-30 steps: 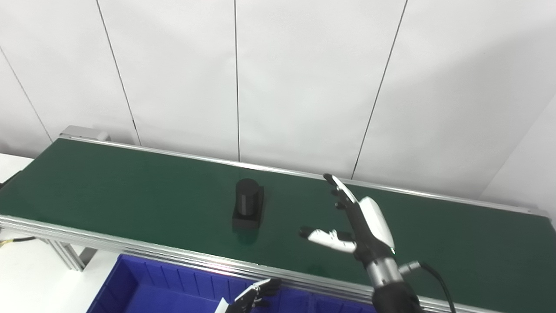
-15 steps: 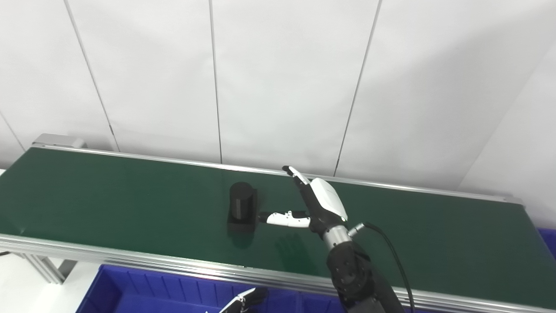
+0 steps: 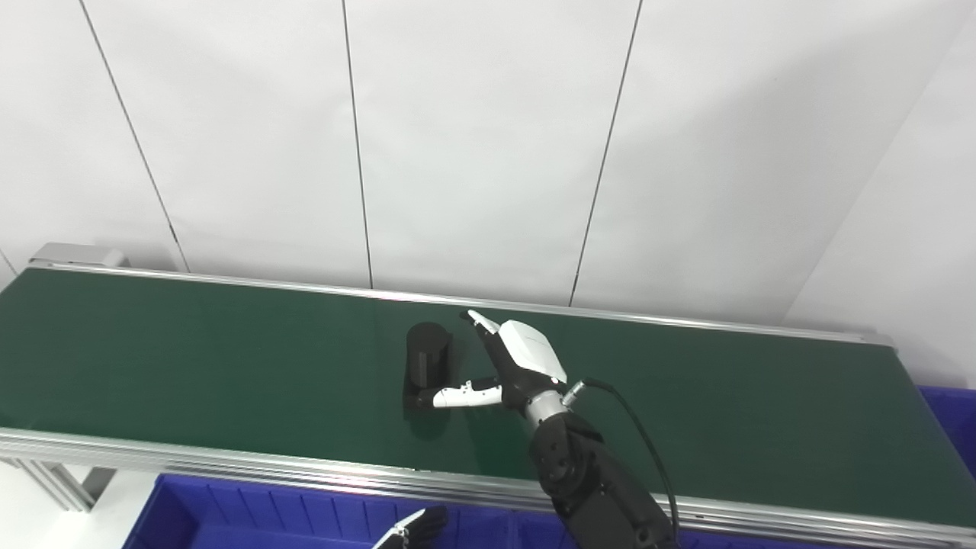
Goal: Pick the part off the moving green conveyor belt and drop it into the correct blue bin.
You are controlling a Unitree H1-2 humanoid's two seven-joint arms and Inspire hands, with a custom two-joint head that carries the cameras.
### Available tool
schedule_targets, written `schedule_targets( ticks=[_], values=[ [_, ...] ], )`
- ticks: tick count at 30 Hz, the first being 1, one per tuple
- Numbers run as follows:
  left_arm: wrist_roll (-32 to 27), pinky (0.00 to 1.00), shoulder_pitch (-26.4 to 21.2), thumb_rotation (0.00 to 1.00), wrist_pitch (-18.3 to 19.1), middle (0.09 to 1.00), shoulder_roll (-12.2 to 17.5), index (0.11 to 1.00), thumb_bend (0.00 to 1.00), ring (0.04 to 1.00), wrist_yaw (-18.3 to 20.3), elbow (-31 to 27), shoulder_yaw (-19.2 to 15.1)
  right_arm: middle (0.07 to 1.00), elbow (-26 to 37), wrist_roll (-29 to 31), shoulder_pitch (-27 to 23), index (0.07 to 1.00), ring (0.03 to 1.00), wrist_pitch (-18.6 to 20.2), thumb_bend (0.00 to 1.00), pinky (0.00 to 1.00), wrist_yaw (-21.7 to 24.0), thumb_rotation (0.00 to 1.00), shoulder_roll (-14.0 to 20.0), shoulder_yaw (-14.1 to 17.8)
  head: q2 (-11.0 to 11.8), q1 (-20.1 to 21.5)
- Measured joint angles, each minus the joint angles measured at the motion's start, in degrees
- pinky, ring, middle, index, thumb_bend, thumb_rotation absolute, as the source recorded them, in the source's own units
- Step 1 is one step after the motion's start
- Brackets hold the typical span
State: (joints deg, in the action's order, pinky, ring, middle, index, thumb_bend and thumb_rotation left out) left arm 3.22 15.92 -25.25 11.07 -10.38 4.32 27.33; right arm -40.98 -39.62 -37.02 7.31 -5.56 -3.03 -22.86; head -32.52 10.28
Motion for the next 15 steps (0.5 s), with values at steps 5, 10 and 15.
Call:
schedule_targets(
  ticks=[5, 10, 15],
  values=[
    [0.36, 0.83, 0.2, 1.0, 0.0, 0.854, -0.14, 0.84, 0.86, 0.855, 0.05, -0.07, -0.19, 0.914, -3.57, 1.92, -0.81, 0.921, 0.897, -0.01, 0.97, 0.85, -1.48, 0.55, -1.23, 0.22, -0.18, 1.05],
    [1.03, 0.83, 0.32, 1.0, 0.0, 0.855, -0.33, 0.846, 0.85, 0.855, 0.03, -0.69, -0.16, 0.898, -7.44, 3.94, -1.92, 0.902, 0.871, -0.06, 0.96, 0.79, -3.93, 0.47, -2.39, 0.73, -0.44, 1.05],
    [1.06, 0.83, 0.41, 1.0, 0.0, 0.854, -0.57, 0.843, 0.85, 0.853, 0.03, -0.79, -0.22, 0.821, -11.44, 7.22, -3.37, 0.822, 0.776, -3.45, 0.87, 0.72, -7.85, 0.27, -2.93, 2.47, -0.35, 1.32]
  ],
)
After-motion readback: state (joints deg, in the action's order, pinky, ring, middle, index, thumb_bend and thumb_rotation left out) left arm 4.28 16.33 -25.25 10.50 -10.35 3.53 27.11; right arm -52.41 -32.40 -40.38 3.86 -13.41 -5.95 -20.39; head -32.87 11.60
